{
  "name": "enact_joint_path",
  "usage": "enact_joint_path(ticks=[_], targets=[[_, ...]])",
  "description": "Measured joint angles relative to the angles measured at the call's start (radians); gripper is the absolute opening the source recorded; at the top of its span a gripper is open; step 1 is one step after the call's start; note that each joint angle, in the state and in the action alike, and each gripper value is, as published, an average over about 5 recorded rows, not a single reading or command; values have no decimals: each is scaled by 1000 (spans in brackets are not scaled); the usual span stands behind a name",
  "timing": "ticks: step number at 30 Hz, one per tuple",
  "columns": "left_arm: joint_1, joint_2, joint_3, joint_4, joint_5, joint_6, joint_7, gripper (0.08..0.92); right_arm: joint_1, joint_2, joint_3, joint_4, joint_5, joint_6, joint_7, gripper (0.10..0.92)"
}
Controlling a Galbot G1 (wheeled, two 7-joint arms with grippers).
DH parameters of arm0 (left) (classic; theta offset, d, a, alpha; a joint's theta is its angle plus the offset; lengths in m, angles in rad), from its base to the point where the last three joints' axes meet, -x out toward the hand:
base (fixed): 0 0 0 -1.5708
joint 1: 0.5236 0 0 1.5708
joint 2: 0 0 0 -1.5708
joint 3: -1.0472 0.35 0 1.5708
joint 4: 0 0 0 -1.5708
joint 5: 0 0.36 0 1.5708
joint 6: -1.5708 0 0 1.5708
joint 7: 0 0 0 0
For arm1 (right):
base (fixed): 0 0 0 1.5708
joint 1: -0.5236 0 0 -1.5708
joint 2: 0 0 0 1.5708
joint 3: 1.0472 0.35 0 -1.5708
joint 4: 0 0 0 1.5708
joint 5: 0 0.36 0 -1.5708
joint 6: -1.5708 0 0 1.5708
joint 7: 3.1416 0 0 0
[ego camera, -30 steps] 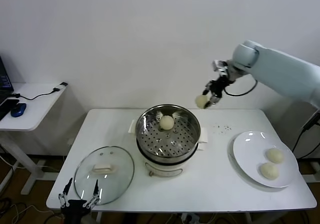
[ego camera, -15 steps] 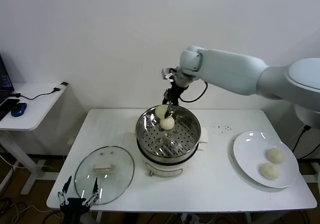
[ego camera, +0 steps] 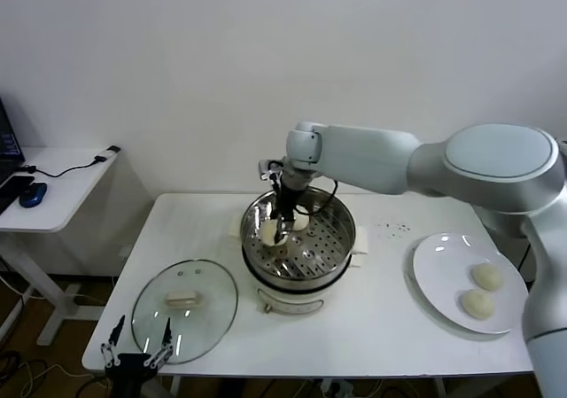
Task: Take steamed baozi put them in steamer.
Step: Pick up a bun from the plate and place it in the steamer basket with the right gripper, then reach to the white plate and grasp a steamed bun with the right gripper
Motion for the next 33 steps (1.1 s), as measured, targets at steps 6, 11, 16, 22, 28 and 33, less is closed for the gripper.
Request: enact_joint_path(ticks=[6, 11, 16, 22, 28, 33], targets=[[-4, 0, 1, 3, 3, 1, 0, 823, -6, 5, -4, 0, 3, -5, 4, 770], [-6, -1, 4, 4, 7, 3, 0, 823, 1, -2, 1, 10, 5, -6, 5, 820], [-4, -2, 5, 4, 10, 3, 0, 823, 33, -36, 10, 42, 4, 0, 1, 823], [-5, -2, 8, -2, 14, 6, 1, 823, 109, -131, 4, 116, -5, 21, -15, 823], [-9, -7, 14, -6, 24, 11, 1, 823, 200, -283, -20, 217, -56, 40, -18, 823], [-3, -10, 14, -11, 27, 11, 1, 823, 245, -435, -40, 306, -129, 40, -10, 823]])
